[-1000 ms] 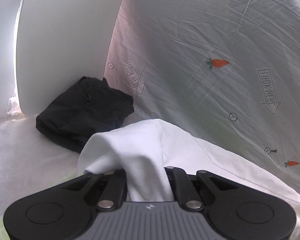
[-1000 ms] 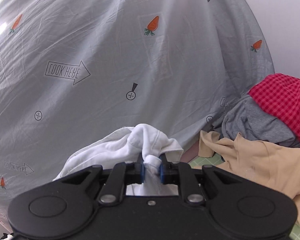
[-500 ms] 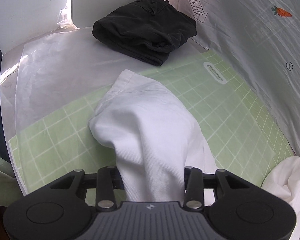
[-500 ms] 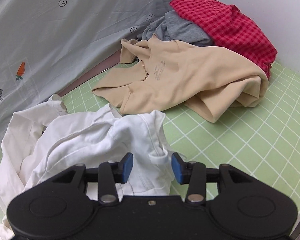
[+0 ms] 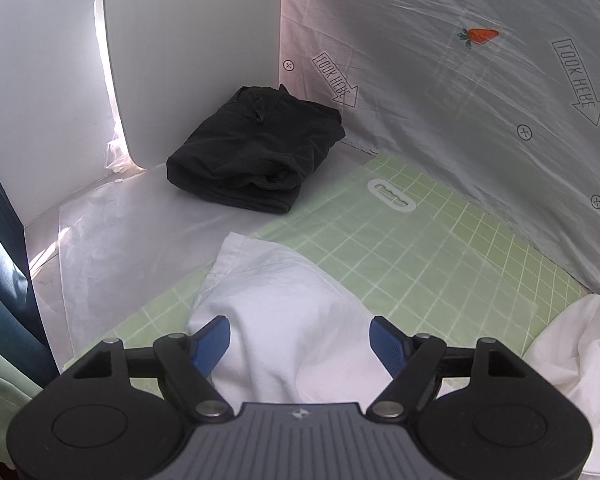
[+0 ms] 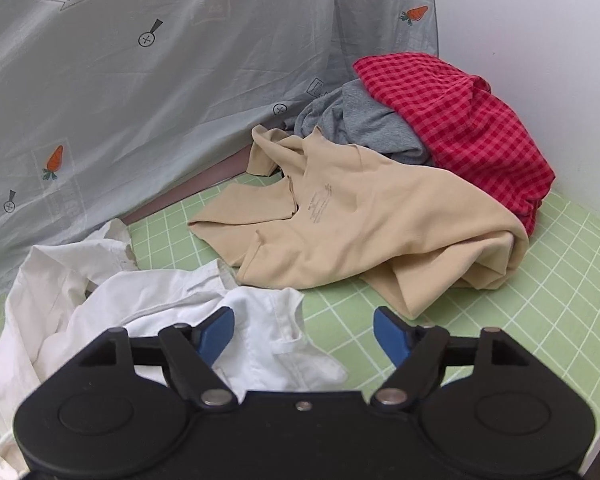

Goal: Fold clothes

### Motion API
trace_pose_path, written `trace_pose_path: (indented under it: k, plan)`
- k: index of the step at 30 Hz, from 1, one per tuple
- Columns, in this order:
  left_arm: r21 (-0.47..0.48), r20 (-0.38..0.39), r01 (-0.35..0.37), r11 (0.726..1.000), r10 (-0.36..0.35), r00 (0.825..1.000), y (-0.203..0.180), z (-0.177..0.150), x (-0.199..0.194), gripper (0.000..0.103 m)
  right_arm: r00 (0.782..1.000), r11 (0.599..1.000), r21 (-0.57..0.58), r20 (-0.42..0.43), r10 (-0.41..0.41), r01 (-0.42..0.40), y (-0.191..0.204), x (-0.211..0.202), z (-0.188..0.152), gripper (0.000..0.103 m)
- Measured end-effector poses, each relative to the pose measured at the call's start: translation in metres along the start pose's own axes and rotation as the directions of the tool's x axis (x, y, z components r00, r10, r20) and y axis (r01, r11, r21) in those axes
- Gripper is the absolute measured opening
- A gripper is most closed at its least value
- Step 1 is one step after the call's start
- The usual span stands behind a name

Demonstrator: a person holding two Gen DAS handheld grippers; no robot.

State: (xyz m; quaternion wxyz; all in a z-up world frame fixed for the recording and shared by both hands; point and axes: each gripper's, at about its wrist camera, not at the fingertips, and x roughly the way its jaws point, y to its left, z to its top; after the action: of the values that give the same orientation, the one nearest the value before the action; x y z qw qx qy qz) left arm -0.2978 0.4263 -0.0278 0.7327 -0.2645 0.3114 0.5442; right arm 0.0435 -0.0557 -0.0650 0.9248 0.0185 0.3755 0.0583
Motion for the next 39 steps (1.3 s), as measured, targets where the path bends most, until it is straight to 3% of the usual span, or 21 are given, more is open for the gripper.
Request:
trace_pose_path:
  k: [2,5,8,10,11,12,14,16,18,19,22,24,25,26,28,29,30,31,33,39]
  plan:
    - [0.022,-0.006,0.013,1.000,-0.013,1.000,-0.018,-0.008,-0.005,0.078,1.000,0.999,-0.030,0.001,-0.023,0.023,-0.007,0.004,0.006,0.079]
    - [0.029,-0.037,0.055,0.998,-0.054,0.998,-0.050,-0.026,-0.012,0.078,0.994,0.979,-0.176,-0.023,-0.106,0.100,-0.020,0.024,0.012,0.080]
    - [0.050,-0.073,0.103,0.993,-0.099,0.992,-0.087,-0.048,-0.018,0.078,0.989,0.916,-0.384,-0.035,-0.144,0.120,-0.029,0.046,0.010,0.080]
    - [0.048,-0.091,0.130,0.990,-0.125,0.988,-0.107,-0.060,-0.022,0.078,0.994,0.876,-0.480,-0.068,-0.088,0.045,-0.032,0.060,0.006,0.071]
    - [0.043,-0.103,0.144,0.989,-0.139,0.985,-0.117,-0.066,-0.023,0.078,0.993,0.871,-0.492,-0.090,-0.075,0.021,-0.034,0.067,0.005,0.061]
    - [0.041,-0.116,0.158,0.987,-0.152,0.981,-0.127,-0.073,-0.024,0.078,0.989,0.882,-0.470,-0.106,-0.103,0.042,-0.038,0.076,0.006,0.050]
    - [0.043,-0.131,0.160,0.986,-0.154,0.979,-0.141,-0.081,-0.025,0.078,0.974,0.918,-0.378,-0.135,-0.181,0.118,-0.050,0.095,0.009,0.045]
    - [0.039,-0.151,0.164,0.986,-0.156,0.976,-0.154,-0.089,-0.026,0.078,0.975,0.975,-0.183,-0.158,-0.153,0.124,-0.070,0.103,0.014,0.052]
    - [0.040,-0.173,0.173,0.984,-0.164,0.971,-0.165,-0.092,-0.025,0.078,0.983,0.995,-0.006,-0.156,-0.099,0.099,-0.087,0.107,0.016,0.073]
    - [0.045,-0.182,0.179,0.983,-0.168,0.969,-0.170,-0.092,-0.024,0.078,0.986,0.995,0.038,-0.143,-0.083,0.089,-0.090,0.110,0.017,0.077]
    - [0.080,-0.189,0.180,0.980,-0.163,0.968,-0.185,-0.091,-0.023,0.078,0.978,0.989,-0.068,-0.150,-0.142,0.133,-0.080,0.130,0.018,0.081]
    - [0.095,-0.189,0.182,0.979,-0.162,0.969,-0.191,-0.087,-0.023,0.078,0.954,0.963,-0.148,-0.170,-0.247,0.223,-0.074,0.148,0.018,0.079]
    - [0.102,-0.189,0.183,0.978,-0.161,0.969,-0.195,-0.085,-0.023,0.078,0.943,0.955,-0.151,-0.177,-0.281,0.256,-0.076,0.155,0.018,0.078]
    - [0.107,-0.188,0.187,0.976,-0.165,0.968,-0.197,-0.084,-0.023,0.078,0.949,0.963,-0.118,-0.177,-0.262,0.244,-0.081,0.156,0.019,0.078]
    - [0.117,-0.187,0.197,0.973,-0.174,0.967,-0.201,-0.082,-0.024,0.078,0.958,0.977,-0.054,-0.193,-0.213,0.206,-0.091,0.158,0.023,0.067]
    - [0.126,-0.187,0.198,0.972,-0.173,0.967,-0.203,-0.081,-0.023,0.078,0.961,0.983,-0.023,-0.210,-0.182,0.181,-0.095,0.158,0.026,0.047]
    - [0.134,-0.191,0.200,0.971,-0.172,0.966,-0.205,-0.082,-0.022,0.078,0.963,0.988,0.009,-0.225,-0.150,0.156,-0.100,0.158,0.028,0.035]
    - [0.141,-0.194,0.201,0.969,-0.172,0.966,-0.207,-0.082,-0.021,0.078,0.964,0.991,0.040,-0.239,-0.118,0.131,-0.105,0.158,0.031,0.033]
    - [0.131,-0.208,0.213,0.968,-0.183,0.961,-0.209,-0.083,-0.020,0.078,0.961,0.990,0.108,-0.268,-0.060,0.092,-0.113,0.156,0.036,0.017]
    - [0.124,-0.235,0.231,0.965,-0.197,0.952,-0.212,-0.092,-0.020,0.078,0.944,0.941,0.337,-0.321,0.072,0.043,-0.132,0.138,0.039,0.015]
